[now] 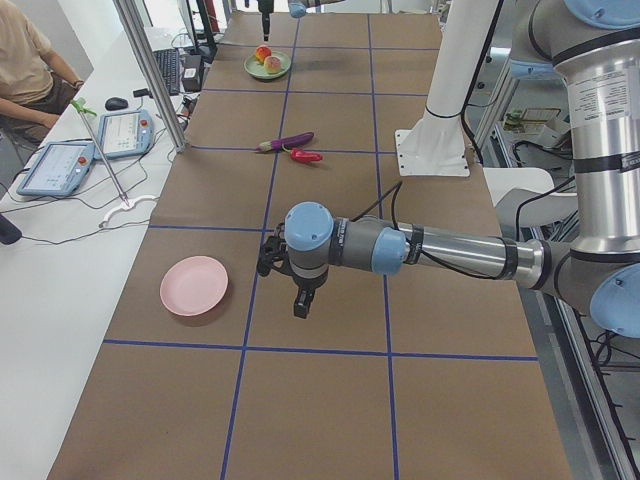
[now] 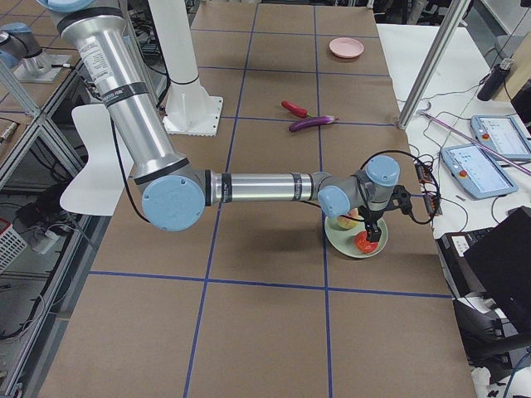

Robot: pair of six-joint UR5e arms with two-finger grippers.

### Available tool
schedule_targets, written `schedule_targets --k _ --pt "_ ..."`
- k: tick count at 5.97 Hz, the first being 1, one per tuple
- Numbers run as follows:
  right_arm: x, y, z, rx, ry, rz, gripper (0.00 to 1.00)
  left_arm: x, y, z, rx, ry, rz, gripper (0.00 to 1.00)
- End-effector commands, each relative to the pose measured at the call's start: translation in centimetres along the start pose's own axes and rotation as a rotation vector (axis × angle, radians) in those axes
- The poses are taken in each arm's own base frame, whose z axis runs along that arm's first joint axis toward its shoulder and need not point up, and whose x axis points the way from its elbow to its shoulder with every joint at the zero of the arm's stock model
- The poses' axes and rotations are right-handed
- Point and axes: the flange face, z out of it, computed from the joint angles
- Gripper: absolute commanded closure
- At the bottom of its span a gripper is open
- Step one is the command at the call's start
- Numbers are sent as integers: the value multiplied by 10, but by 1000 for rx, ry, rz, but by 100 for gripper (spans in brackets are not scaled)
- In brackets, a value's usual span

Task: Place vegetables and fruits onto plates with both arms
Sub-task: 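Withdraw the right arm away from the green plate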

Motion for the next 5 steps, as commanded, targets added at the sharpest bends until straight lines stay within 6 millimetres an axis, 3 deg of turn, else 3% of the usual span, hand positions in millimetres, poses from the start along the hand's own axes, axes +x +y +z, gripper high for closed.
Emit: schedule_targets --k 1,2,3,4,5 --pt "53 76 -49 -9 -45 36 0 24 -42 -22 71 -8 88 0" --pt "59 119 -79 -47 -27 52 0 39 -62 -32 139 -12 181 0" --pt "57 143 -129 -107 20 45 0 73 -91 -16 123 24 55 0" --pt "63 184 -157 -132 140 66 0 133 -122 11 85 74 -118 0" --pt "63 193 -156 -137 139 70 0 192 -143 53 66 12 -142 0"
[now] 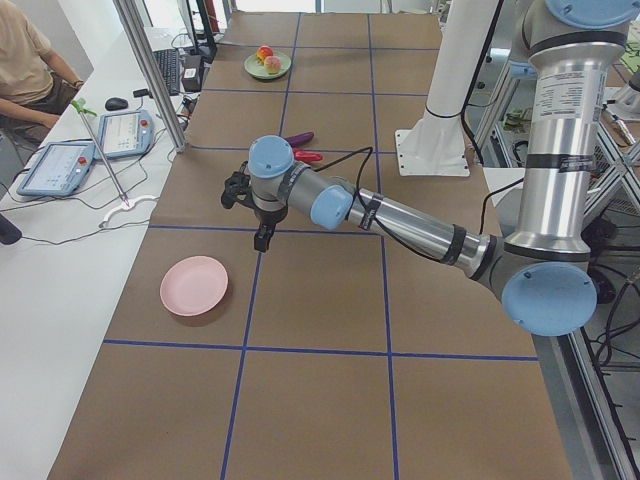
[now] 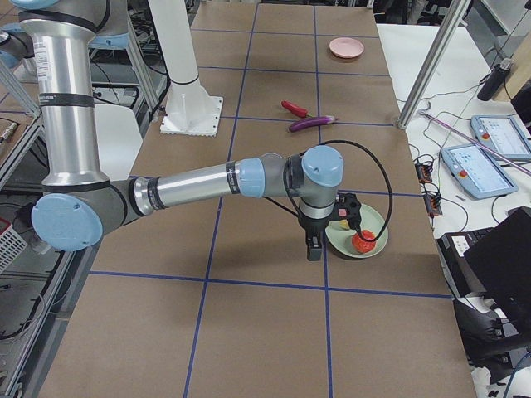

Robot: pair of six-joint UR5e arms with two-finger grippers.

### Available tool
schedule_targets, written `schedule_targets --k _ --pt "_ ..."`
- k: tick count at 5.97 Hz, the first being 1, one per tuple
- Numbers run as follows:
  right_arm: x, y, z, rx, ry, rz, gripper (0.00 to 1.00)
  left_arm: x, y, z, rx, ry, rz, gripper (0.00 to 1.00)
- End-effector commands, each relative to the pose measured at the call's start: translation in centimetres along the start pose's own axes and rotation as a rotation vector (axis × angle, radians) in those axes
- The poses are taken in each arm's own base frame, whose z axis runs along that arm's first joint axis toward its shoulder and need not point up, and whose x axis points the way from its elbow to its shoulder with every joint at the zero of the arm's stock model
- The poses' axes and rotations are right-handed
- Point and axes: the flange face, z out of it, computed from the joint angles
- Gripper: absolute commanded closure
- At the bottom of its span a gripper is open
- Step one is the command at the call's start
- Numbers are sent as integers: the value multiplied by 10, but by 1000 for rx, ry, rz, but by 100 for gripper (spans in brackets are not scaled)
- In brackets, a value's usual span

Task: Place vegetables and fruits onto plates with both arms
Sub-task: 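Withdraw the right arm away from the green plate, then move the left gripper down over the red chili pepper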

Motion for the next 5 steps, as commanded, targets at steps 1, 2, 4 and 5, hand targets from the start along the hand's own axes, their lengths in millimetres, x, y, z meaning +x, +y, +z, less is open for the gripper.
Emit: schedule_targets --k 1,2,4,5 --pt "5 23 -3 -21 26 12 0 101 -11 73 -45 -32 -99 0" --pt "8 28 1 -26 15 16 0 163 -7 104 -7 -8 3 0" --pt "22 53 22 10 7 -7 0 323 -22 187 -82 58 -142 0" --pt "24 61 28 8 -19 -3 0 375 1 226 -27 2 -129 0"
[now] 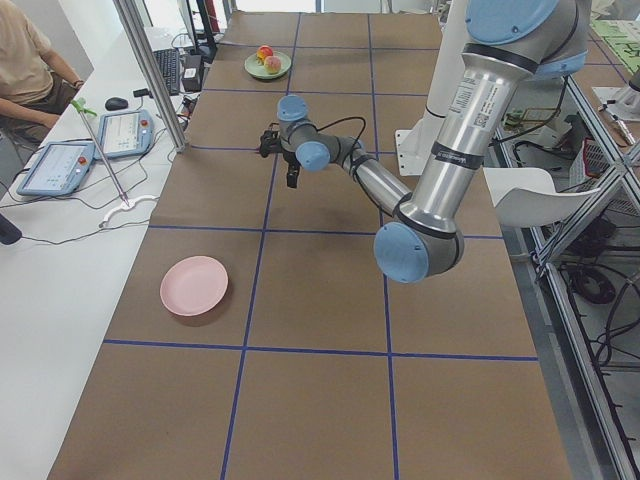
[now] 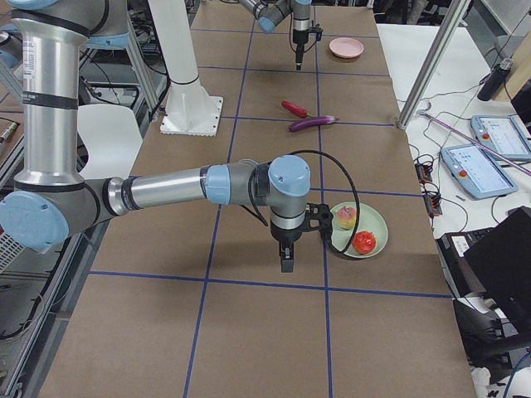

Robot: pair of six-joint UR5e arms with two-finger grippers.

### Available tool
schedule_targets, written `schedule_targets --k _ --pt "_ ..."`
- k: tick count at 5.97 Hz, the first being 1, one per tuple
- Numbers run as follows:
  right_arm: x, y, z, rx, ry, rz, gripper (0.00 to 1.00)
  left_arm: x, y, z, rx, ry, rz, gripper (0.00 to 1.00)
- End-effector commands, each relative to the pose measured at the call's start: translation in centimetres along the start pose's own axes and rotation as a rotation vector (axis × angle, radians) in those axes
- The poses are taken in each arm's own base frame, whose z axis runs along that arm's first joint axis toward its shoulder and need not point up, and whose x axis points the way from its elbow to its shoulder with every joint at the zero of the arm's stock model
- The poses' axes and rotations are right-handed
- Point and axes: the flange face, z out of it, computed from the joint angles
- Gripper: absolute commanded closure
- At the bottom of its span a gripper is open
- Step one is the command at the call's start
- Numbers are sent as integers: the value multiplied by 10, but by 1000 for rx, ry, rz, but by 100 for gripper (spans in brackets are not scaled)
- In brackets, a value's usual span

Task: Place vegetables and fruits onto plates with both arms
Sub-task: 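Move the left gripper down over the red chili pepper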

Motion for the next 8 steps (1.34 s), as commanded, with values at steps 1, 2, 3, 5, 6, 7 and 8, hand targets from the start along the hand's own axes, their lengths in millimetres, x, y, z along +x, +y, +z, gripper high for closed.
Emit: schedule_targets --k 1,2,3,5,6,7,8 --pt "4 12 9 -1 -22 2 0 88 7 59 85 -59 -61 0" --pt "3 11 8 2 -26 0 0 128 -12 76 76 -64 -71 0" --pt "2 11 8 2 -34 0 0 159 -14 95 53 -72 -61 0" --pt "2 11 8 2 -35 0 0 169 -1 110 79 -98 -40 2" --pt "2 11 8 2 -37 0 0 166 -1 118 88 -115 -41 9" --pt "2 11 8 2 -37 0 0 165 1 121 84 -119 -40 17" --pt "2 11 8 2 -37 0 0 166 3 123 81 -120 -40 50"
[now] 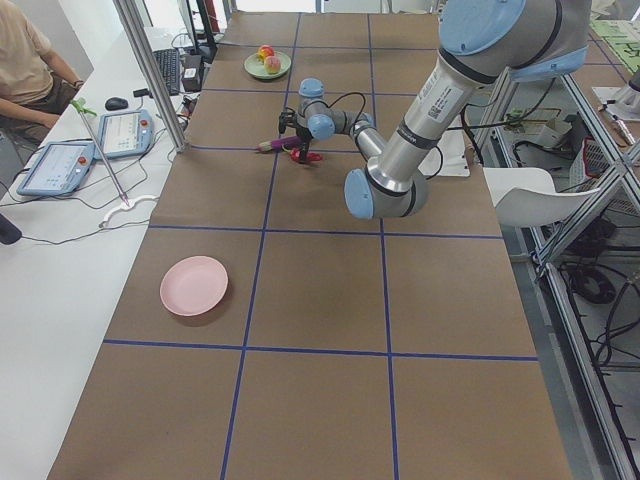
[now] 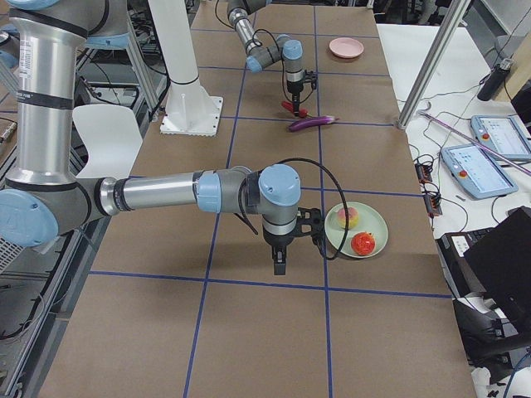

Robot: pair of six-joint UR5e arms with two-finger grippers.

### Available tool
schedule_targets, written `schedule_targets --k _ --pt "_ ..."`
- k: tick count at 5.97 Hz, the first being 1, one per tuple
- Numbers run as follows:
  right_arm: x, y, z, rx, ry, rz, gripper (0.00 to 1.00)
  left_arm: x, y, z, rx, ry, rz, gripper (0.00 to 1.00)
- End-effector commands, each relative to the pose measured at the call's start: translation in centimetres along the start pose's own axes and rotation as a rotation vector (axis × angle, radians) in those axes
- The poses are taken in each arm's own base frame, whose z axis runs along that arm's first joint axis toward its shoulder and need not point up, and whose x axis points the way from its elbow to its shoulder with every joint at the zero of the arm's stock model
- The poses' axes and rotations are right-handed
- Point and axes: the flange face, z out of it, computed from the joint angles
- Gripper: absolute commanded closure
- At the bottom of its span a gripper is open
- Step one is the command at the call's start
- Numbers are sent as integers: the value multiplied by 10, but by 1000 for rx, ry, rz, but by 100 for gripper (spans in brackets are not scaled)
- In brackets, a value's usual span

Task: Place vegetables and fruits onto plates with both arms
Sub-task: 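Move the left gripper down over the red chili pepper, then grasp the chili pepper with the left gripper and place it on the pink plate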

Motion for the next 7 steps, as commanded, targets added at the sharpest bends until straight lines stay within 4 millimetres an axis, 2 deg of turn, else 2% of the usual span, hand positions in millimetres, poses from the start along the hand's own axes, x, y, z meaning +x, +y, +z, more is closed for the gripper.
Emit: schedule_targets --k 1,2,3,4,5,7 --pt "0 1 0 -1 0 1 0 1 1 0 0 0 3 99" --pt "0 0 0 0 0 -1 0 -3 -5 -2 7 -2 7 100" --pt "0 1 0 -1 0 0 0 -10 -20 -12 23 4 6 100" --pt "0 1 0 -1 0 0 0 -25 -45 -24 46 -4 58 100" --pt "0 1 1 -2 0 1 0 -75 -80 -30 24 -24 98 100" --pt "-1 0 1 -3 0 -3 0 -219 -149 -54 -52 -38 164 100"
